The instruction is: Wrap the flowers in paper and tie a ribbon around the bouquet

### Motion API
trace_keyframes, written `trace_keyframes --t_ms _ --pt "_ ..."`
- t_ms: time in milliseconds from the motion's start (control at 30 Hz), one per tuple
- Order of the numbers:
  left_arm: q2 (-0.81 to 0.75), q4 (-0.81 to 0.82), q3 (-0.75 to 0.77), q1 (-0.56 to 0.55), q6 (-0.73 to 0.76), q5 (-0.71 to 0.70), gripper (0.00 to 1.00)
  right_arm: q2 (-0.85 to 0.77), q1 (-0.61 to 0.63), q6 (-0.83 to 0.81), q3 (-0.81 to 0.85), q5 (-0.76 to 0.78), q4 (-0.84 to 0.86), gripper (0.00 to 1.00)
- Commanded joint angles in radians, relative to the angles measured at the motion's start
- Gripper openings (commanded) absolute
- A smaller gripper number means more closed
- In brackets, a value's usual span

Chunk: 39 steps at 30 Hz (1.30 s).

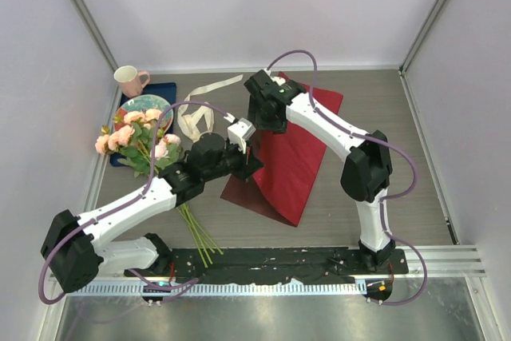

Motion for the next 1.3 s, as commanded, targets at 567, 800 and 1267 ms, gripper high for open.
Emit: trace_keyframes --t_ms 567,800,1267 --pt "-0.123 0.062 -0.025 0.008 -0.2 -0.048 0.91 -0.279 0.015 0.017 -0.187 0.259 0.037 0.0" --pt "-0.102 0.129 -0.112 0.196 -0.473 -0.162 0.82 -0.601 0.012 0.041 -0.577 0.276 0.288 0.0" --pt "0.59 0.124 0.081 0.132 -0.518 -0.161 0.0 -0.934 -0.009 -0.045 -0.89 0.463 0.408 0.0"
